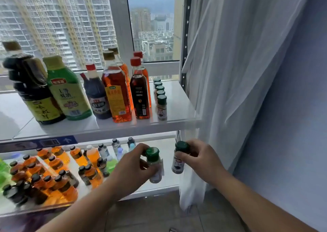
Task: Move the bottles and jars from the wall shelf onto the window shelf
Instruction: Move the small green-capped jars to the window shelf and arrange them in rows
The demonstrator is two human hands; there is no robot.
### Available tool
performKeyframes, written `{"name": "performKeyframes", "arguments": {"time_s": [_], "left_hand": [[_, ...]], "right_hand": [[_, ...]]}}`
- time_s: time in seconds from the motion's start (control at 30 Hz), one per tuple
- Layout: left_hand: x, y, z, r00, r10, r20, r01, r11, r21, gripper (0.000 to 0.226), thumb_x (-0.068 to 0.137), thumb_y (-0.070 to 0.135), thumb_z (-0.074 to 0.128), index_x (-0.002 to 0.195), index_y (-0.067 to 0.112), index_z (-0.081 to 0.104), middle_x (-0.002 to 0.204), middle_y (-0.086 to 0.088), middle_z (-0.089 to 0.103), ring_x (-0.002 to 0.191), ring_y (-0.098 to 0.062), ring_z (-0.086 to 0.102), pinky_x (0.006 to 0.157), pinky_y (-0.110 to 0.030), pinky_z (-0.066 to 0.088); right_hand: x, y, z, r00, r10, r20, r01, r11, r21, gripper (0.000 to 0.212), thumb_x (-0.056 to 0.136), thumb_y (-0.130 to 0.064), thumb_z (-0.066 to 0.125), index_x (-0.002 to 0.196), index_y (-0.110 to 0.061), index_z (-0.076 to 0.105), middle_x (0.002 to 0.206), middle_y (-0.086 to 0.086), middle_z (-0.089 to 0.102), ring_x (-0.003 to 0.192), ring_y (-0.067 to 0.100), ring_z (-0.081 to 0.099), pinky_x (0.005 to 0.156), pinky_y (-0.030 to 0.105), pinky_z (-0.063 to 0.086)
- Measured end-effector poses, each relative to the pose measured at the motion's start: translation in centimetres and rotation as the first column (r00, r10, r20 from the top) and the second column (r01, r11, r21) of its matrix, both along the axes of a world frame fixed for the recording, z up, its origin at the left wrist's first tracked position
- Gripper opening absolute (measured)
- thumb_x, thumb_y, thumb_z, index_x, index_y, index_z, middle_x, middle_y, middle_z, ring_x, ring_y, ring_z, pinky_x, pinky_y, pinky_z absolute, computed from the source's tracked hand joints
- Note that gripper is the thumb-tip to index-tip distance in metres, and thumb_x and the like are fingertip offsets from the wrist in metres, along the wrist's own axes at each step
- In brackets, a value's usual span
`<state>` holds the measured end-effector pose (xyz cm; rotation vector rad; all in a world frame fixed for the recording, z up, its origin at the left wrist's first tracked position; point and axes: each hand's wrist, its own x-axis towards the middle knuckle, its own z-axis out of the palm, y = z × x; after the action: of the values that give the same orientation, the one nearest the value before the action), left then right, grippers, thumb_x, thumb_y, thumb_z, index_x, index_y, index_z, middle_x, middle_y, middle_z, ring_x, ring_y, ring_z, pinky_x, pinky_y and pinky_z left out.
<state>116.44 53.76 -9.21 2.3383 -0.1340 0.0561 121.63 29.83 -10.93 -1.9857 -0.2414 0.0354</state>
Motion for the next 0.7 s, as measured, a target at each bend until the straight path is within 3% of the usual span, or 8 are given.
{"name": "performKeyframes", "arguments": {"time_s": [0.13, 0.23, 0.3, 0.43, 0.57, 0.7], "left_hand": [[0.9, 0.7, 4.9, 0.996, -0.078, 0.049, 0.076, 0.996, 0.037, 0.056, 0.090, 0.039, 0.077, 0.132, 0.045, 0.041, 0.104, 0.015, 0.070, 0.079, 0.000, 0.073, 0.070, -0.023, 0.059], [2.0, 0.9, 8.0, 0.984, -0.168, 0.067, 0.154, 0.973, 0.174, 0.055, 0.093, 0.042, 0.073, 0.133, 0.053, 0.037, 0.086, 0.012, 0.075, 0.068, -0.003, 0.071, 0.070, -0.034, 0.062], [3.2, 0.8, 10.2, 0.974, -0.212, 0.085, 0.186, 0.952, 0.242, 0.049, 0.092, 0.045, 0.073, 0.130, 0.053, 0.042, 0.085, 0.013, 0.075, 0.068, -0.002, 0.070, 0.071, -0.037, 0.063], [6.4, 0.4, 14.2, 0.960, -0.230, 0.162, 0.166, 0.928, 0.335, 0.052, 0.087, 0.052, 0.076, 0.131, 0.054, 0.049, 0.095, 0.024, 0.069, 0.078, 0.007, 0.068, 0.075, -0.022, 0.059], [10.1, -0.2, 17.6, 0.945, -0.247, 0.215, 0.154, 0.915, 0.372, 0.053, 0.087, 0.061, 0.071, 0.134, 0.047, 0.051, 0.100, 0.029, 0.065, 0.080, 0.017, 0.063, 0.068, -0.006, 0.046], [14.1, -1.1, 20.4, 0.941, -0.232, 0.248, 0.111, 0.901, 0.420, 0.049, 0.091, 0.062, 0.064, 0.133, 0.042, 0.050, 0.096, 0.025, 0.063, 0.078, 0.010, 0.063, 0.061, -0.007, 0.044]], "right_hand": [[0.6, 0.1, 4.9, 0.990, -0.040, 0.133, 0.041, 0.999, 0.001, 0.019, 0.087, -0.032, 0.082, 0.103, -0.024, 0.076, 0.090, -0.009, 0.078, 0.085, 0.006, 0.073, 0.075, 0.020, 0.057], [1.9, 0.0, 7.2, 0.978, -0.086, 0.188, 0.087, 0.996, -0.002, 0.020, 0.086, -0.033, 0.082, 0.101, -0.024, 0.074, 0.088, -0.007, 0.077, 0.083, 0.008, 0.072, 0.073, 0.023, 0.056], [3.3, 0.0, 8.2, 0.974, -0.100, 0.201, 0.102, 0.995, 0.004, 0.022, 0.086, -0.034, 0.082, 0.103, -0.023, 0.073, 0.090, -0.007, 0.078, 0.085, 0.009, 0.073, 0.076, 0.026, 0.057], [7.7, -0.3, 10.0, 0.976, -0.113, 0.188, 0.112, 0.994, 0.015, 0.024, 0.086, -0.034, 0.082, 0.104, -0.021, 0.073, 0.092, -0.008, 0.076, 0.085, 0.008, 0.071, 0.072, 0.024, 0.053], [12.9, 0.8, 11.3, 0.974, -0.140, 0.176, 0.127, 0.988, 0.088, 0.021, 0.090, -0.030, 0.079, 0.101, -0.015, 0.070, 0.090, -0.003, 0.073, 0.077, 0.010, 0.064, 0.064, 0.022, 0.043], [18.3, 2.8, 11.6, 0.974, -0.144, 0.174, 0.116, 0.980, 0.165, 0.023, 0.091, -0.024, 0.078, 0.109, -0.013, 0.069, 0.101, 0.003, 0.074, 0.090, 0.018, 0.068, 0.076, 0.026, 0.051]]}}
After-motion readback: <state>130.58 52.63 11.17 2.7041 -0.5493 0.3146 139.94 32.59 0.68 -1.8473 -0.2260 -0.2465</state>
